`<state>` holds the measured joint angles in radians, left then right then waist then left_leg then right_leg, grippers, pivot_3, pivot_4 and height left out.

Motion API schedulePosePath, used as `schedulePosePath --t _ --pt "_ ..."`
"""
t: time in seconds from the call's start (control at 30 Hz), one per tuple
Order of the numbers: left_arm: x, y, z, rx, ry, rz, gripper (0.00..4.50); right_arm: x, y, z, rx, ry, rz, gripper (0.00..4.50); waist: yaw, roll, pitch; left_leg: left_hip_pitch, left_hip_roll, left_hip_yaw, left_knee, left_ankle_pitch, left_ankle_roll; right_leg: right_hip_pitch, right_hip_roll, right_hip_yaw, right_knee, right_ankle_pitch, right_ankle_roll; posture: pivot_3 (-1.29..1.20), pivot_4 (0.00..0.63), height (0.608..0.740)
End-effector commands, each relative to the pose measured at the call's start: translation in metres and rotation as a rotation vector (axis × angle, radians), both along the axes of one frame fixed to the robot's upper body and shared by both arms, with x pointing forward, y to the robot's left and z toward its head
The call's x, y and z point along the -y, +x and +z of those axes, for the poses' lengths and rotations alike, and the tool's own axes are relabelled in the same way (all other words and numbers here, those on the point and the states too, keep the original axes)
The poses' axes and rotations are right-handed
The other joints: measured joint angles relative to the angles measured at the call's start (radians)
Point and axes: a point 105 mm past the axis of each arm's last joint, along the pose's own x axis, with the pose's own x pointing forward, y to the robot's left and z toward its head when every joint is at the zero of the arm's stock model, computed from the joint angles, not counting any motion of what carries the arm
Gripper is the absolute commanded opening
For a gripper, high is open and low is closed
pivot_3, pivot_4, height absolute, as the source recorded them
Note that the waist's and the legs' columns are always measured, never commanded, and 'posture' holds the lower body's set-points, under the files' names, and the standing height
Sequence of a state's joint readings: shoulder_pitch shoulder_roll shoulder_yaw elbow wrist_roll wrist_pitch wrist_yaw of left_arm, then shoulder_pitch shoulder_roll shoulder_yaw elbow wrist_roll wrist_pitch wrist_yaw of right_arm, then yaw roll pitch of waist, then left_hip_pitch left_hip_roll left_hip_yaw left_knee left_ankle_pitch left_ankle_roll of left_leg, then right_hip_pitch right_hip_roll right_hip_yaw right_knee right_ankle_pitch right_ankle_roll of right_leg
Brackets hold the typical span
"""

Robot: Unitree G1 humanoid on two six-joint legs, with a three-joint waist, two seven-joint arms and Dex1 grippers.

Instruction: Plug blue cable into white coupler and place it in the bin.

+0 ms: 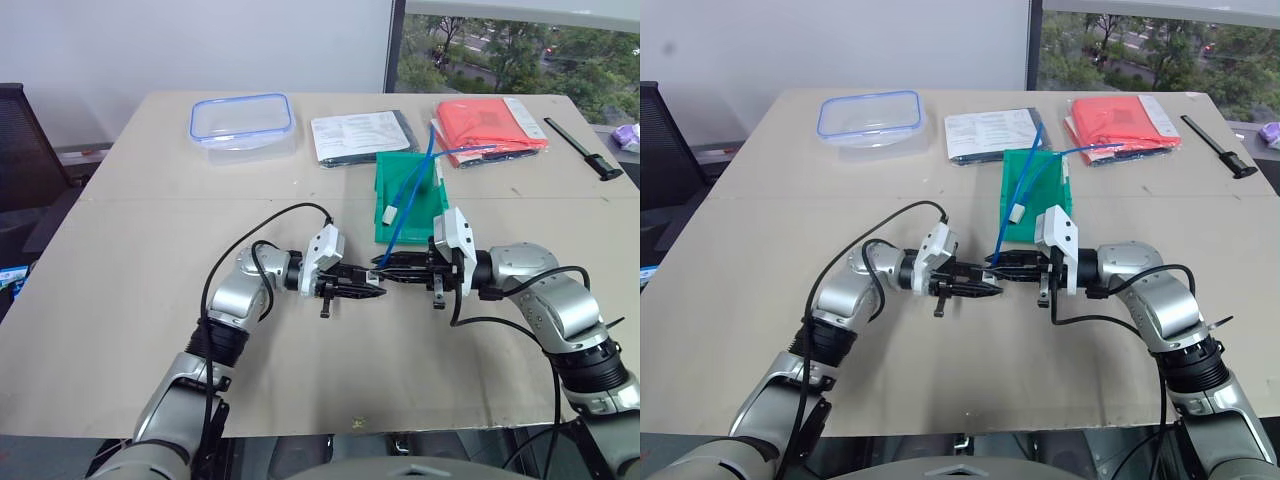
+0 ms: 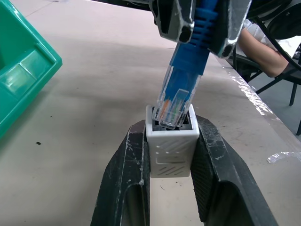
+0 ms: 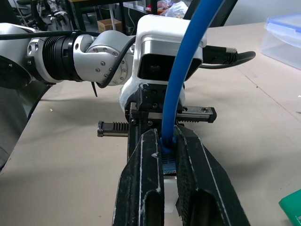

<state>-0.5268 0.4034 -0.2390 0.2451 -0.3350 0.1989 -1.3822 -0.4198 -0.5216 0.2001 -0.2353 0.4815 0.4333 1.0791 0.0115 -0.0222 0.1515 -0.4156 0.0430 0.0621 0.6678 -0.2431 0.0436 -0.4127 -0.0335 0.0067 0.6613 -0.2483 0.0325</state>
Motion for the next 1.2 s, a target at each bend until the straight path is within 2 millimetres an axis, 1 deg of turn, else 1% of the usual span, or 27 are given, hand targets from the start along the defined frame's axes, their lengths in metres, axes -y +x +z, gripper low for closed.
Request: schedulePosePath --t 0.03,0.23,0.3,0.53,0.73,0.87,0.93,1.03,1.2 --pt "0.003 0.000 0.013 0.054 -0.036 -0.013 0.57 -0.004 -0.006 0.001 0.002 -0.021 0.038 0.00 0.000 0.000 0.000 0.000 0.000 0.000 0.000 0.000 0.000 0.000 0.000 0.000 0.000 0.000 0.000 0.00 0.150 0.737" --pt "0.004 -0.001 0.012 0.054 -0.035 -0.015 0.57 -0.006 -0.005 -0.001 -0.012 -0.038 0.044 0.00 0.000 0.000 0.000 0.000 0.000 0.000 0.000 0.000 0.000 0.000 0.000 0.000 0.000 0.000 0.000 0.00 0.150 0.737" --pt "0.004 -0.002 0.012 0.056 -0.032 -0.023 0.57 -0.007 -0.003 -0.004 -0.009 -0.066 0.044 0.00 0.000 0.000 0.000 0.000 0.000 0.000 0.000 0.000 0.000 0.000 0.000 0.000 0.000 0.000 0.000 0.00 0.150 0.737" --pt "0.011 -0.005 0.016 0.078 -0.032 -0.054 0.57 -0.012 0.003 -0.024 -0.015 -0.166 0.040 0.00 0.000 0.000 0.000 0.000 0.000 0.000 0.000 0.000 0.000 0.000 0.000 0.000 0.000 0.000 0.000 0.00 0.150 0.737" --pt "0.015 -0.004 0.023 0.098 -0.045 -0.060 0.57 -0.005 0.008 -0.046 -0.053 -0.245 -0.001 0.00 0.000 0.000 0.000 0.000 0.000 0.000 0.000 0.000 0.000 0.000 0.000 0.000 0.000 0.000 0.000 0.00 0.150 0.737" --pt "0.016 -0.004 0.025 0.104 -0.048 -0.062 0.57 -0.005 0.007 -0.052 -0.096 -0.259 -0.011 0.00 0.000 0.000 0.000 0.000 0.000 0.000 0.000 0.000 0.000 0.000 0.000 0.000 0.000 0.000 0.000 0.00 0.150 0.737" --pt "0.017 -0.004 0.025 0.105 -0.048 -0.062 0.57 -0.007 0.003 -0.054 -0.117 -0.259 0.004 0.00 0.000 0.000 0.000 0.000 0.000 0.000 0.000 0.000 0.000 0.000 0.000 0.000 0.000 0.000 0.000 0.00 0.150 0.737" --pt "0.017 -0.002 0.025 0.104 -0.048 -0.057 0.57 -0.010 -0.005 -0.049 -0.151 -0.242 0.037 0.00 0.000 0.000 0.000 0.000 0.000 0.000 0.000 0.000 0.000 0.000 0.000 0.000 0.000 0.000 0.000 0.00 0.150 0.737" --pt "0.015 0.000 0.023 0.096 -0.045 -0.045 0.57 -0.012 -0.004 -0.042 -0.138 -0.241 0.034 0.00 0.000 0.000 0.000 0.000 0.000 0.000 0.000 0.000 0.000 0.000 0.000 0.000 0.000 0.000 0.000 0.00 0.150 0.737"
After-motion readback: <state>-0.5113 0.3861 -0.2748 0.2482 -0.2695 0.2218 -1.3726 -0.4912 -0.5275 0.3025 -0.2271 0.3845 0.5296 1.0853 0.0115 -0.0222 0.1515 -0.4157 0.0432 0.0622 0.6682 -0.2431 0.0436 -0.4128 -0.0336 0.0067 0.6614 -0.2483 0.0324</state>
